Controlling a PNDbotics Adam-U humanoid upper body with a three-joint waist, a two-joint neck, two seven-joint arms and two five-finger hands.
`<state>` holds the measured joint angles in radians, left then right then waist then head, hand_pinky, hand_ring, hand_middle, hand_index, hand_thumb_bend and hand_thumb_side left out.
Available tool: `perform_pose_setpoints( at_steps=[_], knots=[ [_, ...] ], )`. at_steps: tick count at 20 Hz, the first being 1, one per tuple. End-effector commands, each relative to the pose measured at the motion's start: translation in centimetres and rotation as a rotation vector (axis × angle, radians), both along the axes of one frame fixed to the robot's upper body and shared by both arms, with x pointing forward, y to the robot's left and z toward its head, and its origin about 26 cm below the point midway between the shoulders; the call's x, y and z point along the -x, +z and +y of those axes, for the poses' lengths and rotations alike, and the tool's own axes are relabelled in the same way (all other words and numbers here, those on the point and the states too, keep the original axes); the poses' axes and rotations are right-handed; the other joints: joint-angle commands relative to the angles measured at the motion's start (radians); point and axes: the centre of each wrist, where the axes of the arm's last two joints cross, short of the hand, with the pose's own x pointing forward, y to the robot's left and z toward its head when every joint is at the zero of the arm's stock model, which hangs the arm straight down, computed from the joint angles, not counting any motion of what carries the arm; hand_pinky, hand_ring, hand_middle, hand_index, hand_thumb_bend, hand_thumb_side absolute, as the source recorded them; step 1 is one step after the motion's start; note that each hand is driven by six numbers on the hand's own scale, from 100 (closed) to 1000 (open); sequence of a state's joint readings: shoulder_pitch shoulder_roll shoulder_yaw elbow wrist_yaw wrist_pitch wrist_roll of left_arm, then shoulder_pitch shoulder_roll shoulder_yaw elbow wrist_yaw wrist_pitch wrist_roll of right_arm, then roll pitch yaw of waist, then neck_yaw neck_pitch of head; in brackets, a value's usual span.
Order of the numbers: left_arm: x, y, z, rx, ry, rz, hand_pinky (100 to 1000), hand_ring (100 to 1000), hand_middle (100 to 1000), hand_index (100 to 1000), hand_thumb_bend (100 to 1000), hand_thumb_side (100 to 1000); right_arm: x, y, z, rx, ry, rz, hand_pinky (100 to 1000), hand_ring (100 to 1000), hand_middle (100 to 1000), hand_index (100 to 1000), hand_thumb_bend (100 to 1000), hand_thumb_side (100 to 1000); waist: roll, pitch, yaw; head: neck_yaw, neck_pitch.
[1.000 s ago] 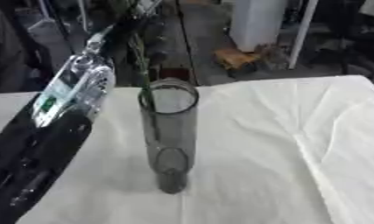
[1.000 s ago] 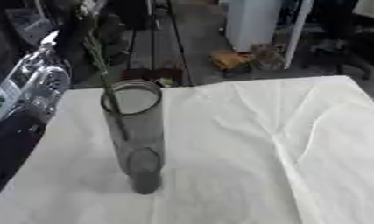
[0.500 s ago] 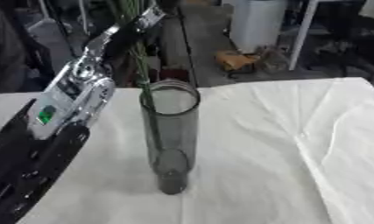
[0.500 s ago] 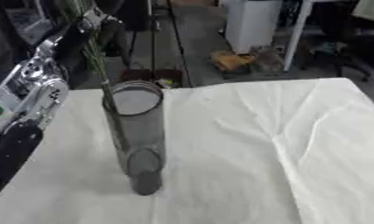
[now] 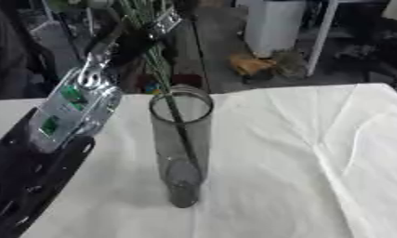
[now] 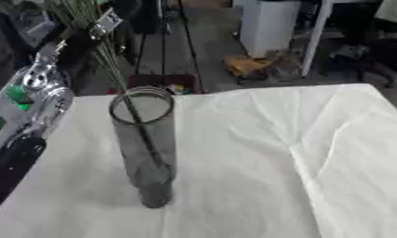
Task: Arrange flowers into the vase.
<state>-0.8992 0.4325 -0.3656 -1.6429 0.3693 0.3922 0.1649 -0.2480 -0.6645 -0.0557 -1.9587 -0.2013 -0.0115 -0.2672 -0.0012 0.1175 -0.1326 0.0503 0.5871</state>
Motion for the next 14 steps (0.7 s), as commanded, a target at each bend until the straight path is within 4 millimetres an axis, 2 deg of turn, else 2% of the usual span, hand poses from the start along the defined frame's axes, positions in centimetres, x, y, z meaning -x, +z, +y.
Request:
perform_pose_setpoints(
  at_steps=[1,2,8,14],
  knots=[
    [0.1,1.0,0.7,-0.062,0.042,-0.044,446,443,414,361,643,528,0.1,0.9,-0.2,0.016,-0.001,-0.025,672,718,729,840,100,696,-0.004,-0.012,0.0,-0.003,-0.007],
    [0.1,1.0,0.8,-0.092,0.05,-0.044,468,461,431,392,577,504,0.0,0.9,-0.2,0.016,0.0,-0.024,672,718,729,840,100,696,-0.004,-0.012,0.0,-0.002,-0.007],
    [0.0,1.4,1.9,-0.267,0.07,-0.041,511,501,468,447,471,490,0.0,0.8,-0.3,0.017,-0.002,-0.02,672,718,728,840,100,696,-0.003,-0.016,0.004,-0.004,-0.003],
    [0.0,1.6,2.7,-0.343,0.039,-0.011,559,551,516,542,473,522,0.0,0.8,-0.3,0.016,-0.002,-0.017,672,718,728,840,100,697,-0.002,-0.017,0.007,-0.007,-0.002]
  ],
)
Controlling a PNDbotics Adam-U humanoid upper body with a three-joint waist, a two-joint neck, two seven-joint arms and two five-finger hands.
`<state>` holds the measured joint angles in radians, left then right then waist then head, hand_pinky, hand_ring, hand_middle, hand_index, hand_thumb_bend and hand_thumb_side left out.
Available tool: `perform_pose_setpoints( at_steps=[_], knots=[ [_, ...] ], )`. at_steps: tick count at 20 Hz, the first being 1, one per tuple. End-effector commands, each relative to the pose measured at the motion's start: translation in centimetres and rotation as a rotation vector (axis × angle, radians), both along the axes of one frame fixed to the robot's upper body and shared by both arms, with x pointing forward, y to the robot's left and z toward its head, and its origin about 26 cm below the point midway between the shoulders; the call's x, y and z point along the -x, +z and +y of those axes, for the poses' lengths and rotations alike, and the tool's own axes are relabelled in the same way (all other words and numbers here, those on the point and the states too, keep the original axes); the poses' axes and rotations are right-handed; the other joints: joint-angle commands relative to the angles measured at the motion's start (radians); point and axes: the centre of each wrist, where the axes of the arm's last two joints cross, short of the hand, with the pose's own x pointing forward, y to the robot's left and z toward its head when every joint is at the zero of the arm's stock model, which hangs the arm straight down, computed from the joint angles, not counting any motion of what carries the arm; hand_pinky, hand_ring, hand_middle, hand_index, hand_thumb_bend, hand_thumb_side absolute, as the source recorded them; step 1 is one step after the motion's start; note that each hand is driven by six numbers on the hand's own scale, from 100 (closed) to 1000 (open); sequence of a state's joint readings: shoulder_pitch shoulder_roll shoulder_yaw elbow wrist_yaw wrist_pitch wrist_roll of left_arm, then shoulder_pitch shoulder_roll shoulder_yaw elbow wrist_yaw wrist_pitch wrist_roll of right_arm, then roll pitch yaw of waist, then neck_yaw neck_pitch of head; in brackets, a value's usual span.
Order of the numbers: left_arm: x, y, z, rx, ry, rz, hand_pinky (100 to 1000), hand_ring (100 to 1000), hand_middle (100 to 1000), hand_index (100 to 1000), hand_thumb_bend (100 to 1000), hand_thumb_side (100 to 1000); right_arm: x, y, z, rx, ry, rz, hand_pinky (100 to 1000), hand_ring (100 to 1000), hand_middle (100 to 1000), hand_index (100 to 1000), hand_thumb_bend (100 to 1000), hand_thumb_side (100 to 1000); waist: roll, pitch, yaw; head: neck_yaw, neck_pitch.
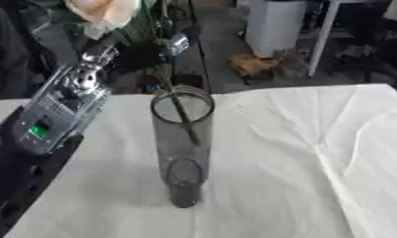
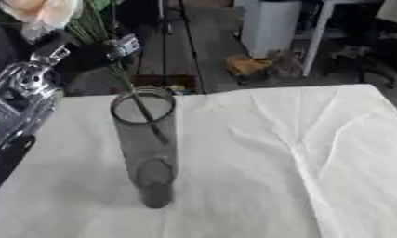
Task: Arrange flowers into the vase.
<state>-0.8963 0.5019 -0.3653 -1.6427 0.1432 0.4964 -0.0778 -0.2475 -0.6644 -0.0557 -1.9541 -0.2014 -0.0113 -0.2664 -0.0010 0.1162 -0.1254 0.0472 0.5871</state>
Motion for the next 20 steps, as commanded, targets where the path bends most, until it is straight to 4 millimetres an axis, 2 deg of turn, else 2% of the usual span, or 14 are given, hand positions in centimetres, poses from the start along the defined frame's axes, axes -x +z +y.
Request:
perform_pose_setpoints(
  at_steps=[1,6,15,20],
  knots=[
    [0.2,1.1,0.9,-0.04,0.001,-0.02,570,564,529,564,476,529,0.1,0.8,-0.2,0.016,0.0,-0.022,672,718,728,840,100,698,-0.002,-0.016,0.001,-0.004,-0.002],
    [0.1,0.8,1.1,-0.071,-0.008,-0.005,603,600,570,632,487,550,0.0,0.8,-0.3,0.015,0.0,-0.022,672,717,728,840,100,699,-0.003,-0.015,0.001,-0.005,-0.003],
    [-0.1,0.2,1.2,-0.171,-0.015,0.024,656,655,620,663,474,563,0.0,0.8,-0.3,0.014,0.0,-0.021,672,718,727,840,100,699,-0.002,-0.017,0.001,-0.006,-0.003],
    [-0.2,-0.1,1.3,-0.22,-0.029,0.054,687,690,652,682,505,587,0.0,0.8,-0.3,0.015,0.0,-0.02,672,717,727,840,100,699,-0.002,-0.018,0.002,-0.006,-0.002]
  ],
)
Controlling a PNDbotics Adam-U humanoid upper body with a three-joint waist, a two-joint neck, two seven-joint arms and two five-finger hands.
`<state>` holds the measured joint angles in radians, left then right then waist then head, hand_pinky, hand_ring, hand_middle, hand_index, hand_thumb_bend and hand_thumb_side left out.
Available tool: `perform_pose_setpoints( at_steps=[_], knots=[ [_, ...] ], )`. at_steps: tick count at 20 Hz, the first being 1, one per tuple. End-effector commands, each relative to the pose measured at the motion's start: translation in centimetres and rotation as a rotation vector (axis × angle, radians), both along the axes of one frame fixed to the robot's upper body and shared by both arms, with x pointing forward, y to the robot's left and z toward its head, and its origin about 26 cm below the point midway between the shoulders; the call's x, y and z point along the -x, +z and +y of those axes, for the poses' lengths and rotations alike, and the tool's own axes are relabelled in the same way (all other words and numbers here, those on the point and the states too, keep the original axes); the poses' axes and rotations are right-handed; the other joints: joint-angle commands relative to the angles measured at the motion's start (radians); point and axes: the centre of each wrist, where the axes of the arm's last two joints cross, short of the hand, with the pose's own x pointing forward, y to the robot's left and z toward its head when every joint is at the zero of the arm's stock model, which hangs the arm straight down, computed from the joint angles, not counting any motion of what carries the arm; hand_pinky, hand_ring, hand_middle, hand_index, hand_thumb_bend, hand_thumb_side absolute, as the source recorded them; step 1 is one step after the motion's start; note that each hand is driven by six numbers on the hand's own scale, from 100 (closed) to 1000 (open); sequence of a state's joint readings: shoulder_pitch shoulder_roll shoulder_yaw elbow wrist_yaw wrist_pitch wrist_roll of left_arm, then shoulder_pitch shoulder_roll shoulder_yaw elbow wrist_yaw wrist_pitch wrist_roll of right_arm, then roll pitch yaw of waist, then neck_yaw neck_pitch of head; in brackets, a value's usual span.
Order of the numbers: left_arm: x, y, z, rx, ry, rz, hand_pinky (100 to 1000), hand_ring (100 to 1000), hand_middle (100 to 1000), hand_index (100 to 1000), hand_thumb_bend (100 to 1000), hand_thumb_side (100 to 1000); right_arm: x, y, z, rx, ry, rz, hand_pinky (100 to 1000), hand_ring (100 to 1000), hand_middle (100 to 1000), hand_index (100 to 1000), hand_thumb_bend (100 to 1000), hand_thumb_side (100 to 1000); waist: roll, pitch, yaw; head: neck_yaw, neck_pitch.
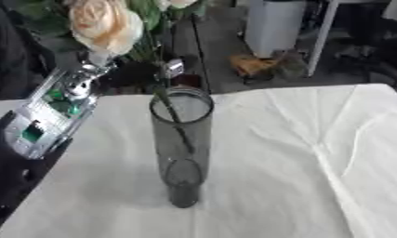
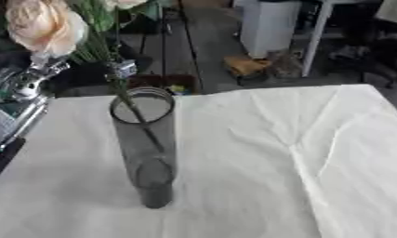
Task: Arrange flowers into the vase.
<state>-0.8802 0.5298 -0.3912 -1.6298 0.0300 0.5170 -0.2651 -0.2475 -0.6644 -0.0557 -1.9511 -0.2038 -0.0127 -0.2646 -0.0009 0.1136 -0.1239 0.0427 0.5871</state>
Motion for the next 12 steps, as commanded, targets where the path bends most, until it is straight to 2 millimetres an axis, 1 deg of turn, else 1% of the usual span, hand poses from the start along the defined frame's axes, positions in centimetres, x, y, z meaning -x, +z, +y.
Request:
perform_pose_setpoints(
  at_steps=[1,6,7,9,12],
  knots=[
    [0.1,0.9,0.7,-0.043,0.01,-0.017,692,697,659,686,521,597,0.0,0.9,-0.2,0.016,-0.002,-0.022,672,717,727,840,100,699,-0.002,-0.015,0.0,-0.001,-0.003],
    [0.0,0.5,0.7,-0.062,-0.003,0.005,699,710,672,693,554,623,0.0,0.9,-0.2,0.015,0.0,-0.022,673,717,726,840,100,700,-0.004,-0.014,0.0,-0.002,-0.005],
    [0.0,0.3,0.7,-0.062,-0.007,0.011,700,711,673,694,590,643,0.0,0.9,-0.2,0.015,0.0,-0.023,673,717,726,840,100,699,-0.004,-0.013,0.0,-0.002,-0.005],
    [0.1,0.1,0.6,-0.064,-0.012,0.017,702,712,674,695,610,651,0.0,0.9,-0.2,0.014,0.0,-0.023,673,717,726,840,100,700,-0.006,-0.012,0.0,-0.002,-0.007],
    [0.0,-0.4,0.5,-0.064,-0.017,0.033,702,713,674,696,621,656,0.0,0.9,-0.2,0.014,0.0,-0.023,673,717,726,840,100,701,-0.007,-0.01,-0.001,-0.002,-0.008]
  ],
)
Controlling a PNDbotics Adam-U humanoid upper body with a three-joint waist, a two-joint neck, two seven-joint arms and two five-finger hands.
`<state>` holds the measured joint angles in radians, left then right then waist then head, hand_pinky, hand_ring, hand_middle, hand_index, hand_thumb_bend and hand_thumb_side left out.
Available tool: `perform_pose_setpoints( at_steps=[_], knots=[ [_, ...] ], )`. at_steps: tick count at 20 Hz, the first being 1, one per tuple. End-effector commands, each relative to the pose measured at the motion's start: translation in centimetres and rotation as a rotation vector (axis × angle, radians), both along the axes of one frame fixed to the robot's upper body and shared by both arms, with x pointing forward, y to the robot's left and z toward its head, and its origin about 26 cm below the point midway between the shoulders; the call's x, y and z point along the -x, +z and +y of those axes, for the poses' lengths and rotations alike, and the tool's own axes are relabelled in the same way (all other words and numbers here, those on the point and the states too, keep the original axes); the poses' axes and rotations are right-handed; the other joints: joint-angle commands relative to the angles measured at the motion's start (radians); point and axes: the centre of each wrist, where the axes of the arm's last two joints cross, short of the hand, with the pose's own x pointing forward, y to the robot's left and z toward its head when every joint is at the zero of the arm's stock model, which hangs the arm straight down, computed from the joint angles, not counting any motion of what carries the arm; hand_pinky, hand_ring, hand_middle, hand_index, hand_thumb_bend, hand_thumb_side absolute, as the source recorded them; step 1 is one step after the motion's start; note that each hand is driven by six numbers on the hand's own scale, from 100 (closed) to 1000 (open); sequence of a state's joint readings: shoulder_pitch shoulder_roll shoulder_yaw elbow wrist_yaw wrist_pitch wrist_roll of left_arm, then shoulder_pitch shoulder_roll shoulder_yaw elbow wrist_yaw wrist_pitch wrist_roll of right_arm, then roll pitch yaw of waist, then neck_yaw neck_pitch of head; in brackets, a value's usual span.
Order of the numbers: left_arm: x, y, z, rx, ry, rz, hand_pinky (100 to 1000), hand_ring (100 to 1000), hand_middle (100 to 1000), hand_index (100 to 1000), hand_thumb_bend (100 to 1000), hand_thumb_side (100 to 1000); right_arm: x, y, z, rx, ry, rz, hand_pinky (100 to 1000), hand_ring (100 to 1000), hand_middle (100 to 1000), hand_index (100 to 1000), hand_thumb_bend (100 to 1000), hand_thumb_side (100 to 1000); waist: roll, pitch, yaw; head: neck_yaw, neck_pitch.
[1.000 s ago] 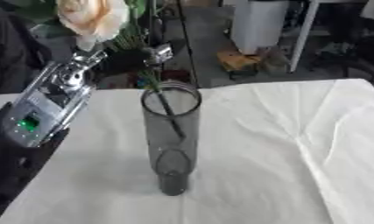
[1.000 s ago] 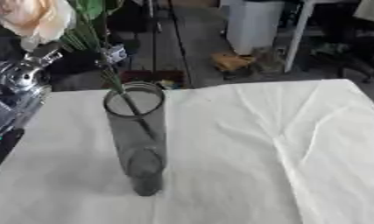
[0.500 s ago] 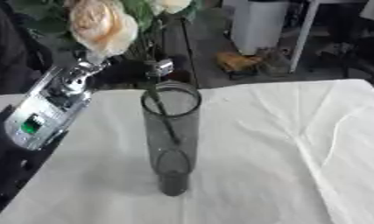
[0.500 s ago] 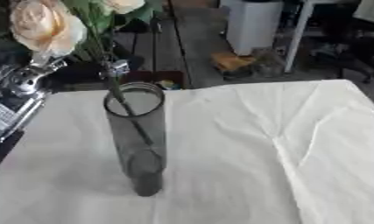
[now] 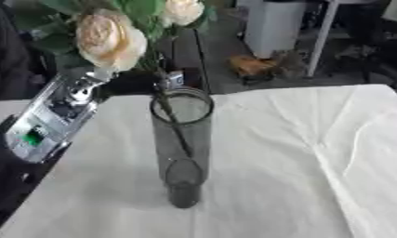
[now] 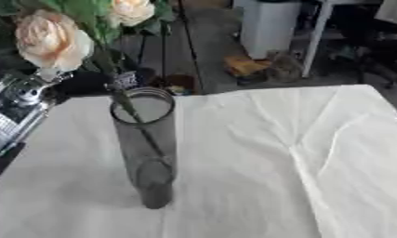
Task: Arrange flowers into the vase.
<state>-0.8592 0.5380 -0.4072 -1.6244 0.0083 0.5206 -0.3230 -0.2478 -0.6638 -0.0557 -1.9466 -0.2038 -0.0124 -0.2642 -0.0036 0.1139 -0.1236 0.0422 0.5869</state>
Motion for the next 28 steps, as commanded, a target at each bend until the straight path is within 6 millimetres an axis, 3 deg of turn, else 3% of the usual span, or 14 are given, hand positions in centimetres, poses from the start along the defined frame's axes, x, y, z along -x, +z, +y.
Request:
perform_pose_setpoints(
  at_steps=[1,8,15,28],
  knots=[
    [0.1,0.5,0.2,-0.01,0.0,-0.015,704,715,676,696,644,667,0.1,1.0,-0.1,0.014,0.002,-0.027,673,717,726,840,100,701,-0.005,-0.01,-0.001,-0.001,-0.008],
    [0.1,0.2,0.1,-0.042,0.004,-0.025,718,725,685,704,658,681,0.0,0.9,-0.1,0.013,0.004,-0.026,673,717,726,840,100,702,-0.007,-0.009,-0.001,-0.001,-0.009],
    [-0.1,0.3,0.5,-0.068,0.011,-0.02,726,728,690,706,598,663,0.0,0.8,-0.1,0.011,0.002,-0.022,673,717,726,840,100,703,-0.008,-0.012,-0.001,-0.001,-0.006],
    [0.6,1.6,2.5,-0.112,0.009,0.023,738,732,701,709,586,660,-0.1,0.5,-0.5,0.012,-0.009,-0.006,673,717,725,841,100,703,-0.001,-0.03,0.017,-0.007,0.004]
  ],
)
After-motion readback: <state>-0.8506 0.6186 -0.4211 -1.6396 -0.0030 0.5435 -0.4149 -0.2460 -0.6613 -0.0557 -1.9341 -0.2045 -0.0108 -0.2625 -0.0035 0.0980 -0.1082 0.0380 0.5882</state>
